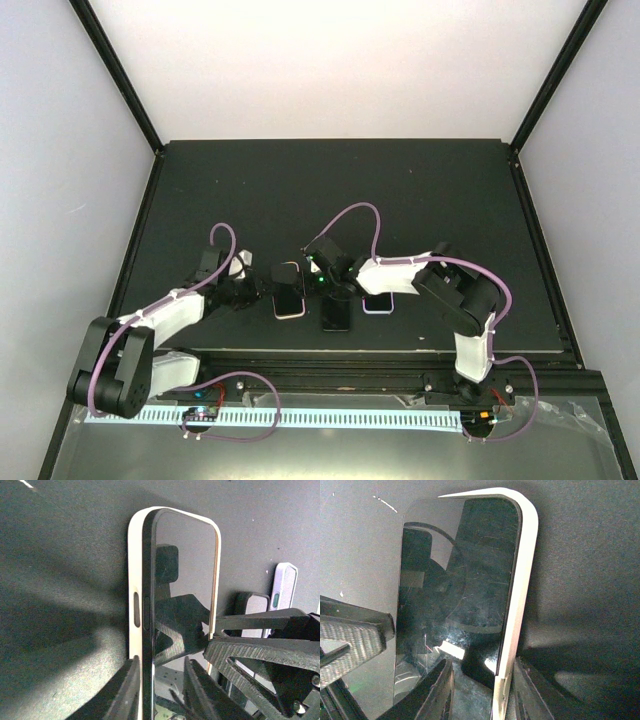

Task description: Put the phone into the phone case

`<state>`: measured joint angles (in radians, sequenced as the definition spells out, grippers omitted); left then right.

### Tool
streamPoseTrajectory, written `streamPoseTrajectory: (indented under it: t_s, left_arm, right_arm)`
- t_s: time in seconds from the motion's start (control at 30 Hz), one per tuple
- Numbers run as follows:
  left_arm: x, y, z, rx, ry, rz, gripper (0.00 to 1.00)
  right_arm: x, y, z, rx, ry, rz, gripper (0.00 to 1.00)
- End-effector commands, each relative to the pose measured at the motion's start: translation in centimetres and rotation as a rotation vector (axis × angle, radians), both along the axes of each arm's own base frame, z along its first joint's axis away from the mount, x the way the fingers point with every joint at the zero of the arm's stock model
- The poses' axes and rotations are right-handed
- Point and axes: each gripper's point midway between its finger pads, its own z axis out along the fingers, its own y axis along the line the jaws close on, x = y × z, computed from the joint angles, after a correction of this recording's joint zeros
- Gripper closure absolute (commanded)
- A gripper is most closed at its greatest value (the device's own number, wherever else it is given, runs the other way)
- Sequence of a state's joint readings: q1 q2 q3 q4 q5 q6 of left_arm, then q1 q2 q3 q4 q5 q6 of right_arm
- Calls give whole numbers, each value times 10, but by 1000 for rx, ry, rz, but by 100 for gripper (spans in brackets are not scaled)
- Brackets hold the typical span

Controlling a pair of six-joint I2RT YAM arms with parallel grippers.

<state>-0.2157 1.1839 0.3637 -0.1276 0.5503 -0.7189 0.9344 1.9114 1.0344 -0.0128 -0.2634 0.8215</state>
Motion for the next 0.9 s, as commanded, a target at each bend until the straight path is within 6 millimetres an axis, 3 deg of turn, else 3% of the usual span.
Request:
streamPoseTrajectory:
  t_s: [0.0,0.23,0.53,0.87]
  left_arm:
    - [5,-9,-1,-31,-19,-22,81]
    - [4,-21,-2,-43,-22,-41,95]
    - [-7,-25,-22,-13,44,-44,96]
    - [-8,-16,-15,30,24,-19,97]
  right_arm:
    - [-4,0,3,32,19,-3,65]
    - [-7,5,6,70,28,7,66]
    - [-5,17,20,211,58,14,65]
    - [-7,30,55,417,93,42,66]
